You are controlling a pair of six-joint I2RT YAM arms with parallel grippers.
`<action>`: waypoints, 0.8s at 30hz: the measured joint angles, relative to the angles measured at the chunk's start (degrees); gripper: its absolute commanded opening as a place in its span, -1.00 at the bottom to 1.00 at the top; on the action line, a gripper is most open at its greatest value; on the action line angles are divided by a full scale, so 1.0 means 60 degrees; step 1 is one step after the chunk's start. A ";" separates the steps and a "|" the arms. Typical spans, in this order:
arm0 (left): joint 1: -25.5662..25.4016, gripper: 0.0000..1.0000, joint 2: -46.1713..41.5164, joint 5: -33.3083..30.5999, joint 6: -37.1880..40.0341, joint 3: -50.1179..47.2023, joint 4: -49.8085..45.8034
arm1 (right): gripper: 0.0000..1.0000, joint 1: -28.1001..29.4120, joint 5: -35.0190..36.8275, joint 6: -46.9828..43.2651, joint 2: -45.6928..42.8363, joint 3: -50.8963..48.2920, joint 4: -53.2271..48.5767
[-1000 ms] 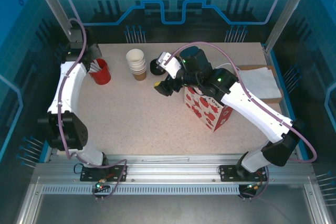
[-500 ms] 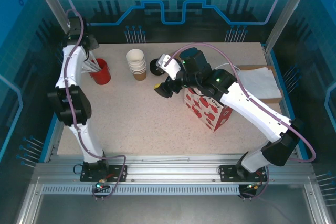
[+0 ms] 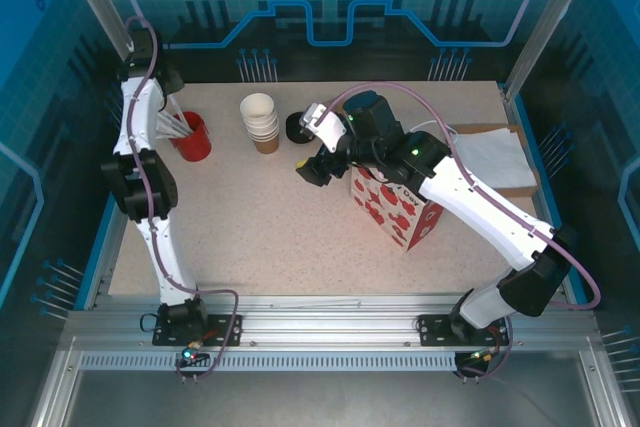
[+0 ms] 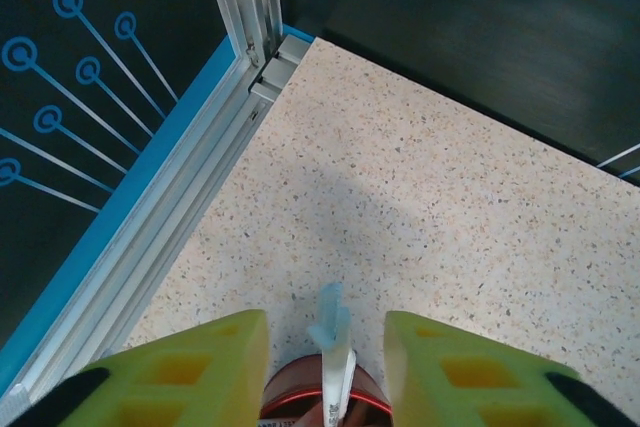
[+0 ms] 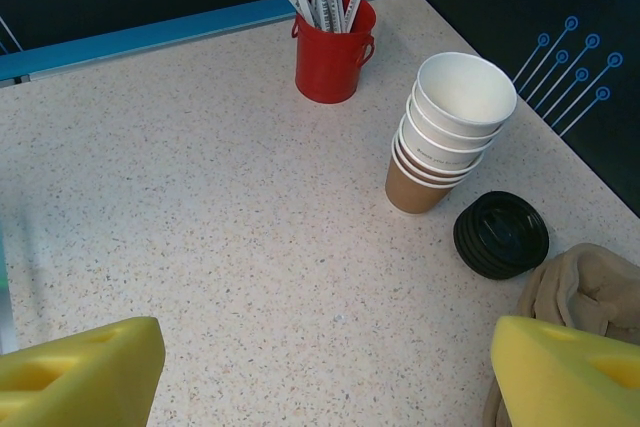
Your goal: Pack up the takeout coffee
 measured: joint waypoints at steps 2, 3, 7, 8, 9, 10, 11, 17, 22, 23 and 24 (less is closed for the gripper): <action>0.0004 -0.55 0.0102 0.0022 -0.0018 0.0073 -0.0011 | 0.72 0.0000 0.0004 0.0000 0.0004 0.0000 0.0000; 0.0004 -0.59 0.0160 0.0025 -0.0007 0.0120 -0.0011 | 0.72 0.0000 0.0000 0.0000 0.0004 0.0000 0.0000; 0.0004 -0.86 0.0368 0.0066 0.0000 0.0342 -0.0087 | 0.72 0.0000 0.0000 0.0004 0.0004 0.0000 0.0000; 0.0004 -0.92 0.0372 0.0087 0.0025 0.0390 -0.0149 | 0.72 0.0000 0.0004 0.0011 0.0004 0.0000 -0.0004; 0.0004 -0.93 0.0372 0.0091 0.0044 0.0441 -0.0219 | 0.72 0.0000 0.0000 0.0033 0.0004 0.0000 0.0000; 0.0004 -0.95 0.0372 0.0091 0.0036 0.0521 -0.0262 | 0.72 0.0000 0.0000 0.0036 0.0004 0.0000 -0.0004; 0.0004 -0.96 0.0372 0.0091 0.0058 0.0612 -0.0266 | 0.72 0.0000 0.0000 0.0040 0.0004 0.0000 -0.0004; -0.0025 -1.00 -0.0127 0.0091 0.0069 0.0721 -0.0488 | 0.72 0.0000 -0.0004 0.0109 0.0007 0.0000 -0.0007; -0.0346 -1.00 -0.1716 0.0025 0.0331 0.0721 -0.0561 | 0.72 0.0000 0.0004 0.0182 0.0007 0.0000 -0.0007; -0.0492 -0.99 -0.2153 -0.0022 0.0423 0.0718 -0.0550 | 0.72 0.0000 0.0004 0.0219 0.0000 0.0000 -0.0007; -0.0678 -0.99 -0.2626 -0.0098 0.0506 0.0714 -0.0492 | 0.72 0.0000 0.0004 0.0251 -0.0011 0.0000 -0.0011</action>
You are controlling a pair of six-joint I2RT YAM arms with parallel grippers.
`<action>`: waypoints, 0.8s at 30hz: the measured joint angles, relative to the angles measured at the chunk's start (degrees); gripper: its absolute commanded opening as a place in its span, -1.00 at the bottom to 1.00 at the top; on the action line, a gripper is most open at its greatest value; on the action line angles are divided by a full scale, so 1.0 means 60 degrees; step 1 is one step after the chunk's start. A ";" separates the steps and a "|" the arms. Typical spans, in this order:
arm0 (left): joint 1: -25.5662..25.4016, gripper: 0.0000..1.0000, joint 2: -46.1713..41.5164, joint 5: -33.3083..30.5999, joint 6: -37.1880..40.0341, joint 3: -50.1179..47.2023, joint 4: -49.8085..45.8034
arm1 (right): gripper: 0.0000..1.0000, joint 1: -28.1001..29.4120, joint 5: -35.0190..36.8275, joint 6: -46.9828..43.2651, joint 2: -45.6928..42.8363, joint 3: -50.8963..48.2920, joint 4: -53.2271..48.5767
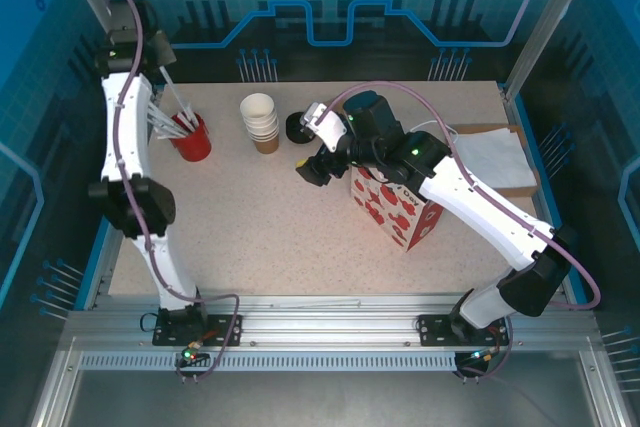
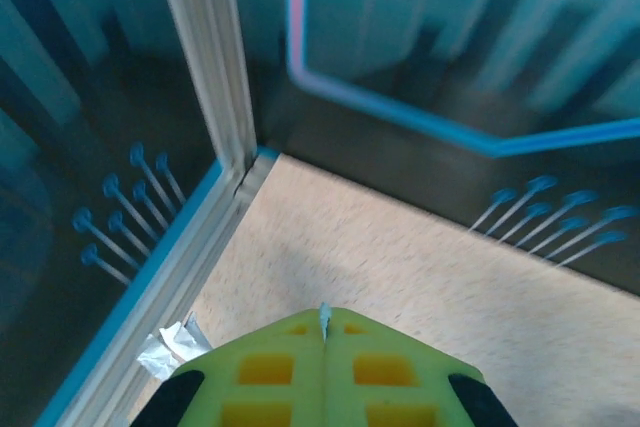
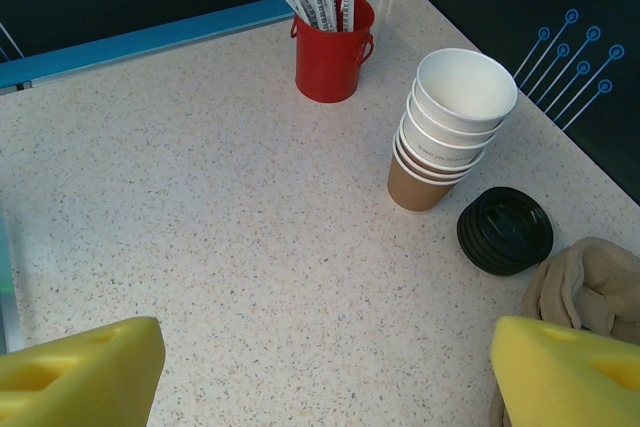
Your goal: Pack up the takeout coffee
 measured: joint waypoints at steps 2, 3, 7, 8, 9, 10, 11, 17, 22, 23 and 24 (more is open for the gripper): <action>-0.0481 -0.99 -0.1056 -0.0146 0.0222 -0.0029 0.0229 | 0.72 0.0000 0.0000 0.0047 -0.0058 0.0000 -0.0004; -0.0688 -1.00 -0.1490 -0.0193 0.0295 -0.0051 0.0368 | 0.72 0.0000 0.0000 0.0076 -0.0098 0.0000 -0.0011; -0.1217 -1.00 -0.3151 -0.0313 0.0510 -0.0138 0.0790 | 0.72 0.0000 0.0015 0.0153 -0.0339 0.0000 -0.0084; -0.1275 -1.00 -0.3501 -0.0313 0.0503 -0.0229 0.0845 | 0.72 0.0000 0.0058 0.0178 -0.0412 0.0000 -0.0098; -0.1333 -1.00 -0.3767 -0.0310 0.0495 -0.0372 0.0907 | 0.72 0.0000 0.0120 0.0197 -0.0492 0.0000 -0.0138; -0.1439 -1.00 -0.4102 -0.0164 0.0455 -0.0630 0.1005 | 0.72 -0.0018 0.0229 0.0226 -0.0594 0.0000 -0.0186; -0.1577 -1.00 -0.4437 0.0120 0.0313 -0.1013 0.1147 | 0.72 -0.0047 0.0335 0.0259 -0.0721 0.0000 -0.0237; -0.2849 -1.00 -0.6098 0.2616 -0.1220 -0.4142 0.2769 | 0.73 -0.0732 0.1056 0.0561 -0.2277 -0.0211 -0.0568; -0.4554 -1.00 -0.5941 0.3683 -0.1974 -0.4907 0.3963 | 0.75 -0.1574 0.1450 0.0903 -0.4000 -0.0568 -0.0780; -0.4929 -1.00 -0.5778 0.3818 -0.2036 -0.4903 0.4178 | 0.76 -0.1745 0.1512 0.0954 -0.4309 -0.0667 -0.0838; -0.5235 -1.00 -0.5628 0.3916 -0.2047 -0.4900 0.4320 | 0.75 -0.1883 0.1530 0.1016 -0.4510 -0.0750 -0.0896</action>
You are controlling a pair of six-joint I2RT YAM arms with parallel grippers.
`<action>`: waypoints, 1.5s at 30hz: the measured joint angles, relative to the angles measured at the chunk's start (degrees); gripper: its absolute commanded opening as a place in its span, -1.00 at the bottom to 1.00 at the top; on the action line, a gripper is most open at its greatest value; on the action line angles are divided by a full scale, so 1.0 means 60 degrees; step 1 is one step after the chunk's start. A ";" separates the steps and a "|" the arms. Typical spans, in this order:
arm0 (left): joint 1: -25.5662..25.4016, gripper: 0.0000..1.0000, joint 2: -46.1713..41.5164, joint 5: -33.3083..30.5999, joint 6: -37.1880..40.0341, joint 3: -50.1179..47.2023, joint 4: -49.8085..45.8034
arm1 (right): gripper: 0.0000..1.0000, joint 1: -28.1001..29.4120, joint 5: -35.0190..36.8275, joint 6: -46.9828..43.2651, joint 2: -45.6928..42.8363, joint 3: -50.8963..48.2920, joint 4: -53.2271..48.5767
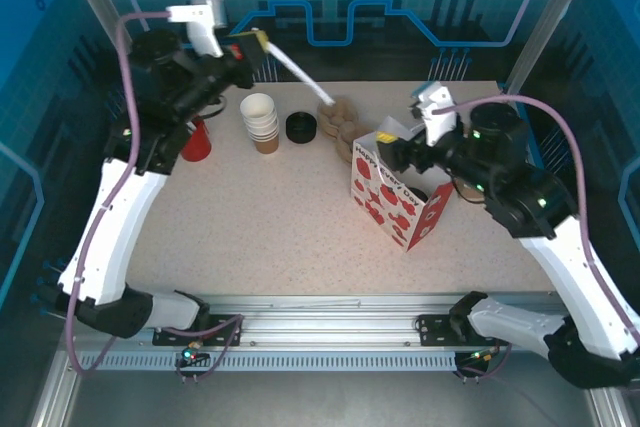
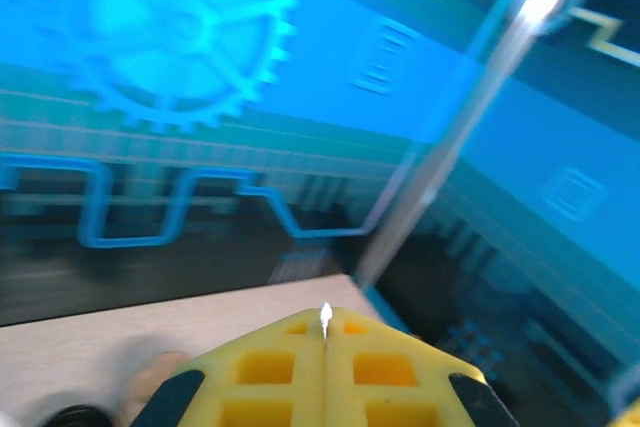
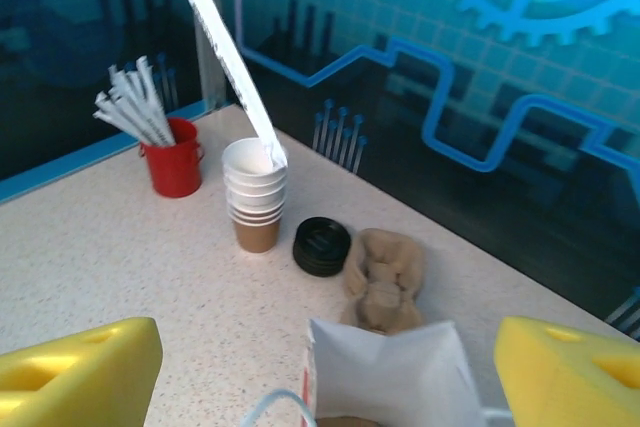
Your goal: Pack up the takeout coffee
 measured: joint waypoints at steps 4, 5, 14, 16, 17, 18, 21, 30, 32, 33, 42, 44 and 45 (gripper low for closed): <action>-0.1151 -1.00 0.0849 0.0168 0.0033 0.0029 0.0295 | 0.76 -0.0535 0.0055 0.0120 -0.0528 -0.0273 -0.0350; -0.1366 -1.00 0.1086 0.0200 0.0044 0.0033 0.0299 | 0.76 -0.0648 0.0055 0.0149 -0.0568 -0.0339 -0.0433; -0.2575 -1.00 0.2878 -0.0280 0.0696 0.0011 0.0627 | 0.77 -0.1373 0.0051 0.0259 -0.0586 -0.0790 -0.0841; -0.2685 -0.87 0.3351 -0.0382 0.0845 0.0022 0.0761 | 0.77 -0.1570 0.0051 0.0288 -0.0565 -0.0823 -0.0849; -0.2725 -0.78 0.3632 -0.0433 0.0914 0.0040 0.0769 | 0.78 -0.1687 0.0051 0.0310 -0.0535 -0.0820 -0.0845; -0.2750 -0.73 0.3865 -0.0466 0.0973 0.0044 0.0761 | 0.78 -0.1807 0.0051 0.0328 -0.0499 -0.0823 -0.0838; -0.2776 -0.40 0.4594 -0.0543 0.1093 0.0044 0.0685 | 0.78 -0.2328 0.0051 0.0488 -0.0353 -0.0827 -0.0801; -0.2648 0.09 0.4528 -0.0346 0.1311 0.0178 0.0277 | 0.77 -0.4470 0.0907 0.1173 0.0248 -0.0831 -0.0667; -0.2499 0.15 0.3945 -0.0047 0.1220 -0.0178 0.0499 | 0.76 -0.5289 0.1053 0.1395 0.0503 -0.0834 -0.0619; -0.2422 0.16 0.3639 0.0080 0.1147 -0.0419 0.0641 | 0.76 -0.5672 0.1075 0.1515 0.0630 -0.0856 -0.0565; -0.1942 0.32 0.0342 0.0809 0.0229 -0.4120 0.2524 | 0.65 -0.8102 0.0936 0.2721 0.2725 -0.1504 0.0018; -0.1949 0.32 -0.0055 0.0896 -0.0011 -0.4790 0.2820 | 0.64 -0.8160 0.0849 0.2983 0.3446 -0.1530 0.0131; -0.1949 0.32 -0.0168 0.0951 -0.0106 -0.5013 0.2914 | 0.63 -0.8160 0.0790 0.3111 0.3792 -0.1566 0.0248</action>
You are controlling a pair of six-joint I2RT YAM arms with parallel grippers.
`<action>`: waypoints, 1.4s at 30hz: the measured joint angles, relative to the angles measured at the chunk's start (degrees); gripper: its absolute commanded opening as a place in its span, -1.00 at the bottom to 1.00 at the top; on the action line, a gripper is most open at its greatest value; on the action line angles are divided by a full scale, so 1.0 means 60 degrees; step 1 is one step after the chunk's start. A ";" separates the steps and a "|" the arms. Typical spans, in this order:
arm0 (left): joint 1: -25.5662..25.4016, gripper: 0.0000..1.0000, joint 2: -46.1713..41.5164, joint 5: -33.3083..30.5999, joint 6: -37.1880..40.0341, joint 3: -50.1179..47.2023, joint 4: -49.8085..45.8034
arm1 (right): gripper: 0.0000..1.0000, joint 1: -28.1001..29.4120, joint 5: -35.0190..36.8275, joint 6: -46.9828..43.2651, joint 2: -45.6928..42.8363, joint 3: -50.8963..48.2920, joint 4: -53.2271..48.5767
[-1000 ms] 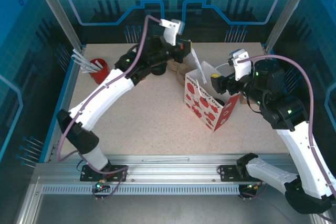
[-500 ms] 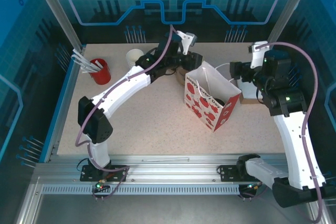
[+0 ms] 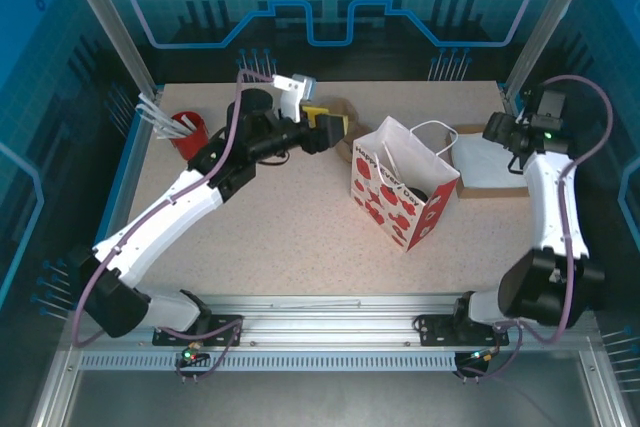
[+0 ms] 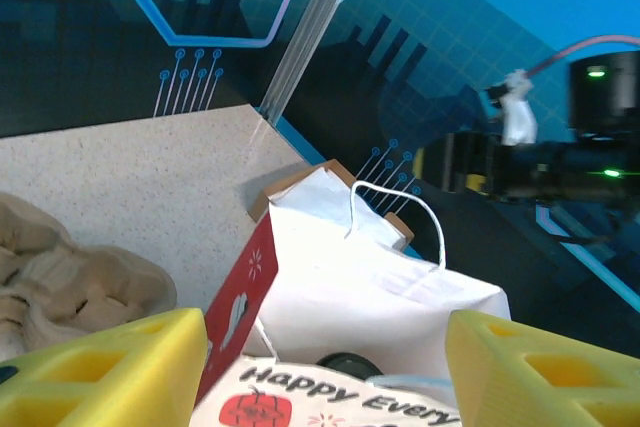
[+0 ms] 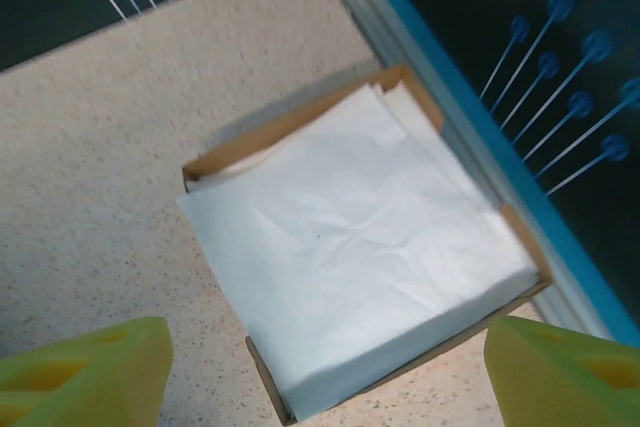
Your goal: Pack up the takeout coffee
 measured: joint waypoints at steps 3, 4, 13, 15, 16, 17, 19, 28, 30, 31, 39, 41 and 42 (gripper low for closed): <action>0.0000 0.32 -0.0277 0.0157 -0.0331 -0.0605 0.0211 | 0.60 0.0000 -0.0066 0.0335 0.0973 -0.0127 0.0284; 0.0000 0.32 -0.0361 0.0215 -0.0401 -0.0776 0.0248 | 0.59 0.0000 -0.0066 0.0433 0.1279 -0.0168 0.0346; 0.0000 0.32 -0.1013 0.0335 -0.0648 -0.1322 0.0557 | 0.51 0.0066 0.0047 0.1027 0.3384 -0.0295 0.0994; 0.0000 0.32 -0.1071 0.0331 -0.0648 -0.1370 0.0601 | 0.51 0.0138 0.0157 0.1082 0.3741 -0.0288 0.1086; 0.0000 0.32 -0.1082 0.0331 -0.0652 -0.1406 0.0630 | 0.51 0.0186 0.0189 0.1111 0.3920 -0.0288 0.1133; 0.0000 0.33 -0.1086 0.0335 -0.0652 -0.1439 0.0630 | 0.51 0.0222 0.0215 0.1140 0.4073 -0.0288 0.1173; 0.0000 0.33 -0.1086 0.0331 -0.0652 -0.1523 0.0627 | 0.50 0.0288 0.0255 0.1169 0.4364 -0.0259 0.1224; 0.0000 0.33 -0.1086 0.0331 -0.0648 -0.1610 0.0627 | 0.15 0.0324 0.0102 0.1231 0.5268 0.0433 0.1242; 0.0000 0.33 -0.1086 0.0328 -0.0648 -0.1636 0.0630 | 0.03 0.0324 0.0033 0.1231 0.5297 0.0528 0.1220; 0.0000 0.33 -0.1086 0.0328 -0.0648 -0.1661 0.0630 | -0.02 0.0324 -0.0004 0.1231 0.5311 0.0576 0.1228; 0.0000 0.33 -0.1089 0.0328 -0.0641 -0.1730 0.0616 | -0.41 0.0324 -0.0142 0.1147 0.5362 0.0696 0.1235; 0.0000 0.34 -0.1089 0.0328 -0.0641 -0.1770 0.0601 | -0.46 0.0324 -0.0226 0.1096 0.5373 0.0696 0.1235; 0.0000 0.34 -0.1093 0.0328 -0.0641 -0.1792 0.0586 | -0.47 0.0324 -0.0273 0.1067 0.5380 0.0696 0.1235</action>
